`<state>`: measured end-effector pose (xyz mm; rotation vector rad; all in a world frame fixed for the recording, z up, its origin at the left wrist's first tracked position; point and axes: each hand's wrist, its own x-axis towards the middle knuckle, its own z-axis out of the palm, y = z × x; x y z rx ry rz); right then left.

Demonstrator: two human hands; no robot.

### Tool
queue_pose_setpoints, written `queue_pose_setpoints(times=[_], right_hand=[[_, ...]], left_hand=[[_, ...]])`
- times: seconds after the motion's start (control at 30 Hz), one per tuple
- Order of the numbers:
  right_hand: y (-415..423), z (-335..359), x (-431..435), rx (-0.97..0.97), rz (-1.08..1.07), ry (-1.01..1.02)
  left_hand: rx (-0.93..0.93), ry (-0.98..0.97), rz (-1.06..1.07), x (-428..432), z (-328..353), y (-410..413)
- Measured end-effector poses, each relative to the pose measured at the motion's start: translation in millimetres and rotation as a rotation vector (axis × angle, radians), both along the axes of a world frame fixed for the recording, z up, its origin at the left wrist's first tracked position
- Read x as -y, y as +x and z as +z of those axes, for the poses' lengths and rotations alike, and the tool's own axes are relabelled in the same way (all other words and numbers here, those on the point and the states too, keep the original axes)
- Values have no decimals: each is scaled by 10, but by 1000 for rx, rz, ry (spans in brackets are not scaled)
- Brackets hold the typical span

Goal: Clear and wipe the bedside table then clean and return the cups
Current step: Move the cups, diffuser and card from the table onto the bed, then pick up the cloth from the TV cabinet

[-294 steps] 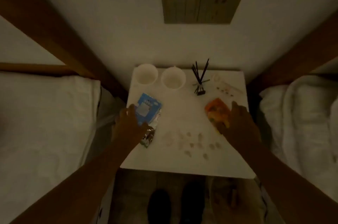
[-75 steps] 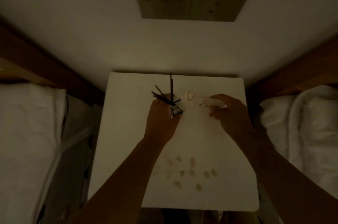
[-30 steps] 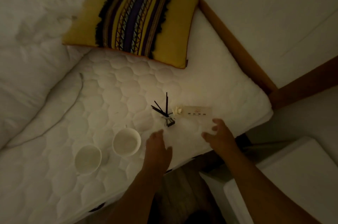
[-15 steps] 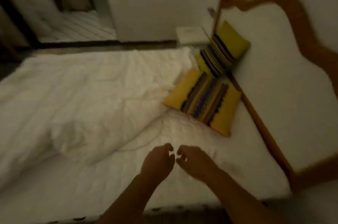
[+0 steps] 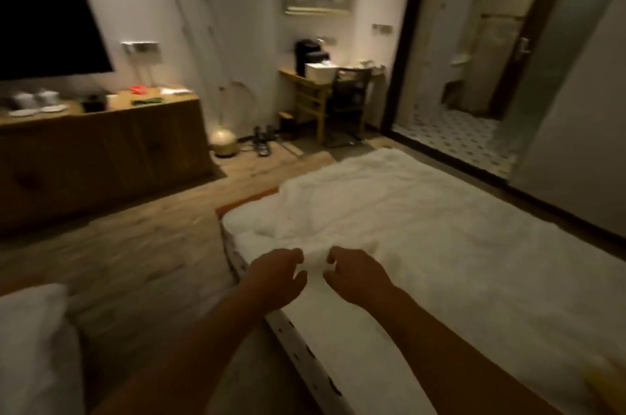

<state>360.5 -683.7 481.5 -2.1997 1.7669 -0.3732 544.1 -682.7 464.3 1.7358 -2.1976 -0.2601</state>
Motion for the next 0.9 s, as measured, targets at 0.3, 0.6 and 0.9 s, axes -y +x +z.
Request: queue_pose_setpoints(times=[0.3,0.6,0.9], right_hand=[[2749,315,1583,5,293,-93],[4437,325,2998,16,406,-127],[5217,74,5176,-32,439,-65]], left_hand=[[23,-98,374,871,425,2732],[96,-72,480,2080,553,4235],[123,-22,508,4207,402,5085]])
